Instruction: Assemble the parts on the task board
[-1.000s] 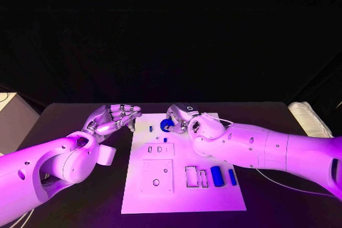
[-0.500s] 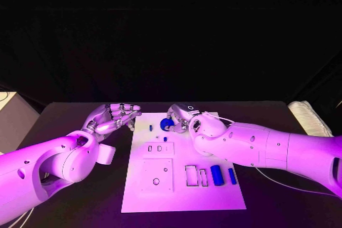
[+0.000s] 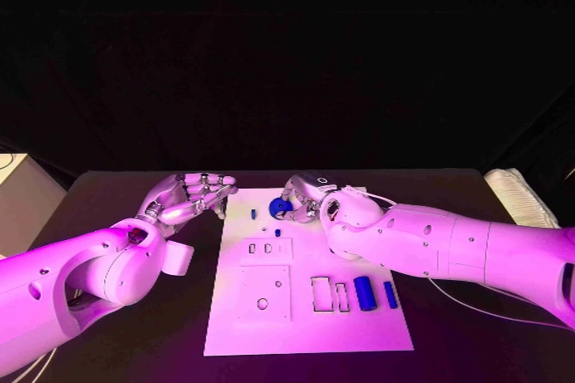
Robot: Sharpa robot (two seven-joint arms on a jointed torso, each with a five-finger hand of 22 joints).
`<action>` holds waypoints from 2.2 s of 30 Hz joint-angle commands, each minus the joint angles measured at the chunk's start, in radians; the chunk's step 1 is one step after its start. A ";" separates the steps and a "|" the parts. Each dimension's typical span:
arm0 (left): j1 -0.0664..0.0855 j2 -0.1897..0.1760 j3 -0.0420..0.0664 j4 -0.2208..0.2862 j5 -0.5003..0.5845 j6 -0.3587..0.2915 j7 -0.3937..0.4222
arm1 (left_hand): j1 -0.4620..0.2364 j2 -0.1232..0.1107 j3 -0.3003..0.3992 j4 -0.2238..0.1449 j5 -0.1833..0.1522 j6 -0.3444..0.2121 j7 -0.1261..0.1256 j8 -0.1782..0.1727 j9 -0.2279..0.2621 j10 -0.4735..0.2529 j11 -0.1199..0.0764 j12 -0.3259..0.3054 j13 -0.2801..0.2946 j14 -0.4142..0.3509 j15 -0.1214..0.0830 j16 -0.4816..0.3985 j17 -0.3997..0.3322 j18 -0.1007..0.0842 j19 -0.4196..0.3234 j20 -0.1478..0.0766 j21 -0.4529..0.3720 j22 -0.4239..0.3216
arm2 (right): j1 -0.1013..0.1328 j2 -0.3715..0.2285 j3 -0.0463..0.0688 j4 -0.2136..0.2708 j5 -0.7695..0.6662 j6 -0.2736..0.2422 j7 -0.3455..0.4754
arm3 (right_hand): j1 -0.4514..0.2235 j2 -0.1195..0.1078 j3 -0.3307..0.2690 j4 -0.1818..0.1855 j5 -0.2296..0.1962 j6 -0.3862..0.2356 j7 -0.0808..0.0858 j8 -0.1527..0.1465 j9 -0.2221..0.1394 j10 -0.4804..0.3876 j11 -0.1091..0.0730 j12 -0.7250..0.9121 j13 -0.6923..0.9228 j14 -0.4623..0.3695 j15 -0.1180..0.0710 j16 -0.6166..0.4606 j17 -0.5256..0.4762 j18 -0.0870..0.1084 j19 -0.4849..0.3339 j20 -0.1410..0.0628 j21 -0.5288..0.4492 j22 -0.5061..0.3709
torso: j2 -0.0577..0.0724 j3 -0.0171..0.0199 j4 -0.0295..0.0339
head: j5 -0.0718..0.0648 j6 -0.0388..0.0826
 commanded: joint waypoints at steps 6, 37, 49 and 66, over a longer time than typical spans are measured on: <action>0.002 -0.001 0.001 0.004 -0.003 0.014 0.006 | -0.006 0.002 0.007 0.001 -0.005 -0.009 0.001 0.001 0.001 -0.006 0.000 -0.004 0.001 -0.001 0.004 0.004 -0.002 0.014 -0.008 0.001 0.006 0.002 | -0.002 -0.006 -0.002 0.002 0.005 0.041 -0.001 | -0.011 0.003 -0.006 -0.001 0.001 -0.002 -0.005 -0.005 0.000 0.105 0.004 0.002 0.263 0.104 0.003 0.004 0.263 -0.007 0.103 0.006 0.002 0.263 | 0.000 -0.0003 0.0001 | 0.000 0.000; 0.002 -0.008 0.001 0.004 -0.006 0.011 0.007 | -0.006 0.001 0.008 0.000 -0.005 -0.009 0.001 0.001 0.002 -0.006 0.000 -0.004 0.001 -0.001 0.004 0.005 -0.002 0.014 -0.009 0.001 0.008 0.003 | -0.002 -0.064 -0.003 0.066 0.029 0.044 0.003 | -0.013 0.010 -0.007 -0.002 0.007 0.007 -0.007 -0.002 0.002 0.105 0.003 0.002 0.263 0.104 0.002 0.004 0.263 -0.007 0.103 0.006 0.002 0.263 | 0.000 -0.0003 0.0002 | 0.003 -0.004; 0.002 -0.011 0.001 0.003 -0.006 0.010 0.007 | -0.006 0.001 0.008 0.000 -0.005 -0.009 0.001 0.001 0.002 -0.006 0.000 -0.004 0.001 -0.001 0.004 0.005 -0.002 0.014 -0.009 0.001 0.008 0.003 | 0.007 -0.095 -0.002 0.107 0.003 -0.090 0.019 | 0.049 0.004 0.010 -0.023 0.003 0.015 -0.010 -0.004 0.005 0.105 -0.001 0.002 0.263 0.104 -0.001 0.004 0.263 -0.007 0.103 0.003 0.002 0.263 | -0.001 -0.0003 -0.0003 | -0.001 -0.002; 0.002 -0.008 0.001 0.005 -0.007 0.010 0.007 | -0.006 0.001 0.008 0.000 -0.005 -0.009 0.001 0.001 0.002 -0.006 0.000 -0.004 0.001 -0.001 0.004 0.005 -0.002 0.014 -0.009 0.001 0.008 0.003 | 0.018 -0.040 -0.001 0.056 0.023 -0.004 0.039 | 0.065 -0.009 -0.009 -0.012 -0.030 -0.012 0.001 -0.027 -0.001 0.105 0.009 0.002 0.263 0.104 0.005 0.004 0.263 -0.007 0.103 0.007 0.002 0.263 | 0.001 -0.0008 0.0028 | -0.003 -0.005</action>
